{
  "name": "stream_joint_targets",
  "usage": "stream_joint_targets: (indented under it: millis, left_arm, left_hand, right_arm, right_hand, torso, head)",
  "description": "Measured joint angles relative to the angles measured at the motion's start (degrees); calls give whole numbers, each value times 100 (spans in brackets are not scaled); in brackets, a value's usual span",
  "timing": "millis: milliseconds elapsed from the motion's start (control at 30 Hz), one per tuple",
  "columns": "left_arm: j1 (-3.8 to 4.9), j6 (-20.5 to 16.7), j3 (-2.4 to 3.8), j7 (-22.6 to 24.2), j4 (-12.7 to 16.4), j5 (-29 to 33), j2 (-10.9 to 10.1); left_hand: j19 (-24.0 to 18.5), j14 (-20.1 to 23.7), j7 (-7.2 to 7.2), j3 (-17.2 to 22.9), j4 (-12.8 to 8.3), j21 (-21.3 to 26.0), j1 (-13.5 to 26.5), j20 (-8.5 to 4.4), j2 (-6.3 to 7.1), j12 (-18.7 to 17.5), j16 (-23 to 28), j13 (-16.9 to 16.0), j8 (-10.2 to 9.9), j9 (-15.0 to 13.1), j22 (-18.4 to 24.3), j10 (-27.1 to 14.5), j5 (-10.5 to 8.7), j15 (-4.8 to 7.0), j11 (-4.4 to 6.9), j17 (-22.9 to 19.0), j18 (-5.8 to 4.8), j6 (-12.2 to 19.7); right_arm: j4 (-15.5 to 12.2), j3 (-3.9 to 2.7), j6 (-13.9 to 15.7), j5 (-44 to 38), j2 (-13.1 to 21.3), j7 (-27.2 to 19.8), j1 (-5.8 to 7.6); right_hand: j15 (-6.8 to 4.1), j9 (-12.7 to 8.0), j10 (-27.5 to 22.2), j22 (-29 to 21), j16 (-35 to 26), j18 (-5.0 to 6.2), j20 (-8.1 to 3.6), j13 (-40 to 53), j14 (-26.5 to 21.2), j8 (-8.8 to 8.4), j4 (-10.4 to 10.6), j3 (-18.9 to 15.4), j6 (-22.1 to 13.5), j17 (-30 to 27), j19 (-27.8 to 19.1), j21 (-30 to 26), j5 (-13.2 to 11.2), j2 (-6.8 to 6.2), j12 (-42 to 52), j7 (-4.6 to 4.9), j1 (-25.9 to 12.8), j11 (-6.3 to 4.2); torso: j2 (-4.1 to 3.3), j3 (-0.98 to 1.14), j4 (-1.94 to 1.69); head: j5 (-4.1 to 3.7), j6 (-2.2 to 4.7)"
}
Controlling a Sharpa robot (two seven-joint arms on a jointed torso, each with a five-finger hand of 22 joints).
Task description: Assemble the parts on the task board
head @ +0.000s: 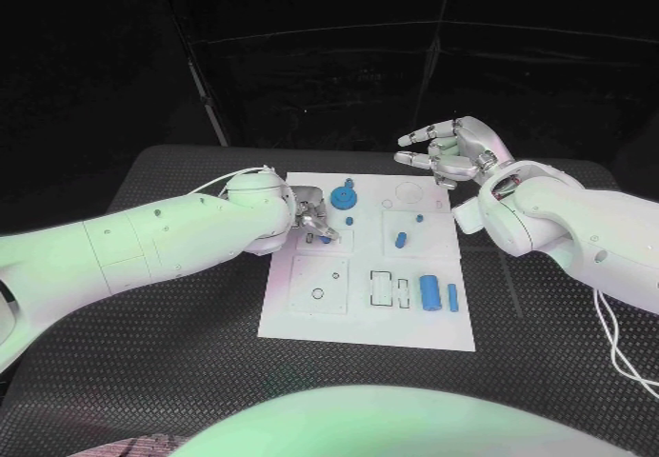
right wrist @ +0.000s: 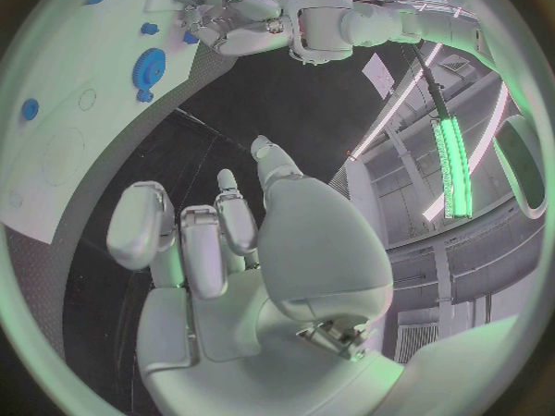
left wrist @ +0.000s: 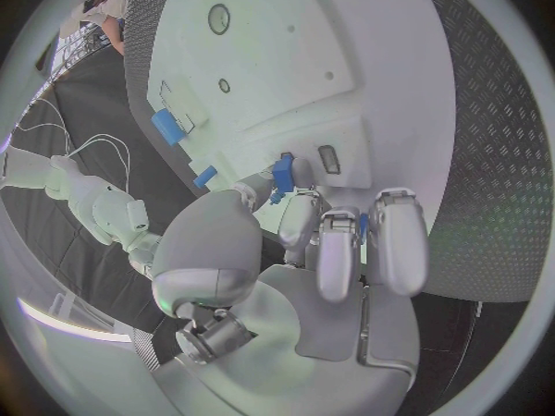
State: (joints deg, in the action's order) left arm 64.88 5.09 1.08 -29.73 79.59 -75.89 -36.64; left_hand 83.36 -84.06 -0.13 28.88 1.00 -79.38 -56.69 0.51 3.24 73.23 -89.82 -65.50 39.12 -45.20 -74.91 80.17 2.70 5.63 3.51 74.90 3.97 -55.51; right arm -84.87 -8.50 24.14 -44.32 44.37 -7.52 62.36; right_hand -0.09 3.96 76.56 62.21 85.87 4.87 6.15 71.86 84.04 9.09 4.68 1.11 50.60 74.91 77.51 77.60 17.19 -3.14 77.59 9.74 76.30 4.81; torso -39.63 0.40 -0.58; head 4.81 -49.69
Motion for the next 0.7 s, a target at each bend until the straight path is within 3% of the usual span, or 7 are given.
stream_joint_targets:
  millis: [267, 700]
  left_arm:
    - [0, 9, -2, -11, -64, -14, 4]
    - [4, 46, 1, -16, -80, -23, 4]
  left_hand:
    - [0, 0, 13, -357, 273, 0, 284, 0, 29, 0, 0, 0, 63, 18, 0, 0, 0, 0, 0, 0, 0, -30]
    - [0, 0, 2, -549, 375, 0, 358, 0, 29, 20, 0, 1, 55, 22, 0, -1, -1, 0, -1, 0, 0, -41]
  right_arm:
    - [2, 0, 0, 0, -2, 0, 0]
    - [8, 0, 0, 0, -2, 0, 0]
  right_hand:
    - [0, 0, 0, -8, 0, 0, 0, -10, 0, 0, 0, 0, 0, 0, 0, -22, 0, 0, 0, 0, 0, 0]
    - [0, 0, 0, -13, 0, 0, 0, -15, 0, 21, 14, -14, 0, 0, 0, -22, 0, 0, 0, 0, 0, 0]
  torso:
    - [-3, 0, 1]
    - [-3, 0, 4]
  head:
    - [5, -1]
    - [-2, -22]
